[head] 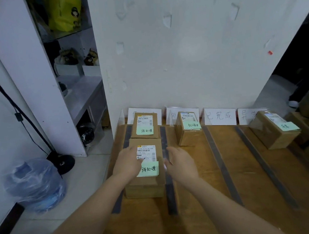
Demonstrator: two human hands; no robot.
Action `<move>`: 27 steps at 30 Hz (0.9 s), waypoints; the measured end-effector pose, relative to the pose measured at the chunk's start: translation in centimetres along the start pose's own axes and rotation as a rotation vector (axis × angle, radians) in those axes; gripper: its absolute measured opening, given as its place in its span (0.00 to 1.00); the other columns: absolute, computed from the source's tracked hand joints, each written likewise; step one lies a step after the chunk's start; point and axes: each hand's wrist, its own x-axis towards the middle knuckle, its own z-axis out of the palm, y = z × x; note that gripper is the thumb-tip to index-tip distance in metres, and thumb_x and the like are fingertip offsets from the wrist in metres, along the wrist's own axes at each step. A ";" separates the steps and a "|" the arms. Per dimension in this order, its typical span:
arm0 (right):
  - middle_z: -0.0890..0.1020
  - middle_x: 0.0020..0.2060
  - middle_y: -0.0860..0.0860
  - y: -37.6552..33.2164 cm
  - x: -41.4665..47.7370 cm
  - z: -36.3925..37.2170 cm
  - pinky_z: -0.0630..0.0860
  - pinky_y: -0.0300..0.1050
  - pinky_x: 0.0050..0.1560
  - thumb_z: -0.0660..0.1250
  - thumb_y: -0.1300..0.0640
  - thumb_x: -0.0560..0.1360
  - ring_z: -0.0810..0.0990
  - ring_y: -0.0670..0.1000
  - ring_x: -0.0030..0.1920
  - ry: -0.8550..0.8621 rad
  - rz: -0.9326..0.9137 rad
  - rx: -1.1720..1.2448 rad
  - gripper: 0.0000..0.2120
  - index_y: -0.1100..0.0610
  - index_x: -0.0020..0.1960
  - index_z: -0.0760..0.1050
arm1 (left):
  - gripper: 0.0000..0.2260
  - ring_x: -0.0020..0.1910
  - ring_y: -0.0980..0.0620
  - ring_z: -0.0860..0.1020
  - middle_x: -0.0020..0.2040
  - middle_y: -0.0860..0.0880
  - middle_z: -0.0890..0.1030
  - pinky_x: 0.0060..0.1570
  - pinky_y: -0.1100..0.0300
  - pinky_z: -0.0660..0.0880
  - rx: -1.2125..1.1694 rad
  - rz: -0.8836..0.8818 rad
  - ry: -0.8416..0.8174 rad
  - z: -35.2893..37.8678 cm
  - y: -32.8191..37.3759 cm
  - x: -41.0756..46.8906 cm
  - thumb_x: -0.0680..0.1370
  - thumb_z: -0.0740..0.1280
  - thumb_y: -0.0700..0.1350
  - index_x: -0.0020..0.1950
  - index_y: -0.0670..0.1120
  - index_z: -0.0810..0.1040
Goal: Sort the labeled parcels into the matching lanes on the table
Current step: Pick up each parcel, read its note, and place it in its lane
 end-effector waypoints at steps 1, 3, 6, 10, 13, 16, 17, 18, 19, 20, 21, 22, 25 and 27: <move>0.76 0.63 0.47 0.3 -0.1 -0.8 0.72 0.42 0.61 0.66 0.51 0.78 0.73 0.49 0.65 0.030 -0.026 -0.027 0.19 0.51 0.68 0.71 | 0.09 0.56 0.53 0.75 0.58 0.51 0.78 0.47 0.59 0.76 0.027 0.036 0.006 -0.5 0.9 0.0 0.79 0.66 0.45 0.59 0.51 0.75; 0.74 0.67 0.47 1.1 -0.3 -2.6 0.69 0.46 0.68 0.66 0.51 0.78 0.69 0.50 0.70 0.081 -0.054 -0.101 0.22 0.50 0.71 0.69 | 0.11 0.56 0.54 0.75 0.60 0.51 0.78 0.49 0.58 0.77 0.091 0.104 0.026 -1.4 3.1 -0.3 0.79 0.66 0.47 0.61 0.51 0.75; 0.70 0.71 0.48 2.7 -1.1 -5.9 0.61 0.49 0.73 0.66 0.49 0.78 0.64 0.51 0.74 0.109 -0.068 -0.227 0.26 0.50 0.74 0.65 | 0.16 0.61 0.51 0.74 0.65 0.50 0.75 0.55 0.56 0.74 0.262 0.226 0.076 -2.2 6.9 -1.0 0.79 0.65 0.47 0.67 0.49 0.72; 0.68 0.72 0.50 5.5 -2.6 -10.4 0.61 0.52 0.74 0.68 0.47 0.76 0.63 0.53 0.74 0.170 -0.029 -0.328 0.28 0.48 0.74 0.64 | 0.20 0.69 0.49 0.67 0.69 0.49 0.71 0.64 0.53 0.68 0.384 0.368 0.113 -2.4 12.6 -1.8 0.79 0.65 0.47 0.71 0.48 0.68; 0.70 0.69 0.50 8.0 -4.4 -14.0 0.63 0.50 0.70 0.68 0.46 0.76 0.66 0.53 0.71 0.221 0.021 -0.378 0.27 0.48 0.72 0.66 | 0.21 0.71 0.48 0.65 0.71 0.48 0.70 0.66 0.52 0.66 0.440 0.468 0.116 -1.6 16.8 -2.5 0.79 0.64 0.48 0.71 0.46 0.67; 0.70 0.69 0.51 11.1 -6.6 -17.6 0.63 0.49 0.69 0.67 0.47 0.76 0.65 0.53 0.70 0.245 0.064 -0.425 0.27 0.50 0.72 0.65 | 0.21 0.71 0.48 0.64 0.71 0.49 0.70 0.66 0.51 0.65 0.440 0.529 0.124 -0.5 21.0 -3.7 0.79 0.64 0.48 0.72 0.46 0.67; 0.69 0.69 0.51 12.2 -7.5 -18.7 0.63 0.50 0.69 0.67 0.47 0.76 0.65 0.54 0.71 0.248 0.079 -0.435 0.27 0.50 0.72 0.65 | 0.21 0.71 0.48 0.64 0.71 0.48 0.70 0.66 0.51 0.66 0.436 0.551 0.120 0.0 22.4 -4.2 0.80 0.63 0.48 0.72 0.46 0.67; 0.69 0.69 0.51 13.3 -8.3 -19.8 0.63 0.50 0.69 0.67 0.46 0.76 0.65 0.54 0.71 0.251 0.091 -0.438 0.27 0.50 0.72 0.66 | 0.21 0.71 0.48 0.64 0.70 0.48 0.70 0.66 0.52 0.67 0.430 0.573 0.116 0.6 23.8 -4.8 0.80 0.63 0.48 0.72 0.46 0.67; 0.69 0.69 0.52 14.3 -9.3 -20.9 0.64 0.51 0.69 0.67 0.46 0.76 0.64 0.54 0.71 0.253 0.104 -0.438 0.27 0.50 0.72 0.66 | 0.21 0.71 0.48 0.64 0.70 0.48 0.70 0.66 0.51 0.67 0.419 0.592 0.115 1.3 25.2 -5.4 0.80 0.63 0.48 0.72 0.46 0.67; 0.69 0.70 0.52 15.3 -10.2 -22.0 0.63 0.52 0.69 0.67 0.45 0.76 0.64 0.54 0.71 0.255 0.117 -0.438 0.28 0.50 0.73 0.65 | 0.21 0.71 0.48 0.64 0.70 0.48 0.70 0.66 0.51 0.68 0.405 0.605 0.114 1.9 26.6 -6.2 0.80 0.63 0.48 0.72 0.46 0.67; 0.68 0.70 0.52 16.4 -11.2 -23.0 0.63 0.52 0.70 0.66 0.45 0.76 0.63 0.54 0.72 0.259 0.131 -0.441 0.28 0.50 0.73 0.65 | 0.21 0.72 0.47 0.63 0.70 0.48 0.70 0.66 0.51 0.68 0.395 0.618 0.112 2.6 28.1 -6.9 0.80 0.63 0.47 0.72 0.46 0.66; 0.68 0.71 0.52 17.4 -12.2 -24.0 0.63 0.52 0.70 0.66 0.45 0.76 0.63 0.54 0.72 0.265 0.143 -0.445 0.28 0.50 0.74 0.64 | 0.21 0.72 0.47 0.63 0.70 0.48 0.70 0.65 0.52 0.68 0.390 0.633 0.113 3.4 29.5 -7.7 0.80 0.63 0.47 0.72 0.46 0.66; 0.68 0.71 0.52 20.4 -15.2 -26.8 0.62 0.52 0.71 0.66 0.46 0.77 0.63 0.55 0.73 0.291 0.173 -0.452 0.27 0.50 0.74 0.65 | 0.22 0.71 0.48 0.65 0.70 0.48 0.70 0.65 0.52 0.67 0.376 0.680 0.128 5.6 33.6 -9.9 0.80 0.63 0.48 0.73 0.46 0.66; 0.68 0.72 0.52 22.5 -17.3 -28.5 0.62 0.52 0.72 0.66 0.47 0.77 0.63 0.54 0.73 0.306 0.191 -0.449 0.26 0.50 0.73 0.65 | 0.22 0.70 0.48 0.66 0.70 0.48 0.71 0.65 0.52 0.68 0.360 0.702 0.122 7.2 36.1 -11.3 0.80 0.64 0.49 0.72 0.47 0.67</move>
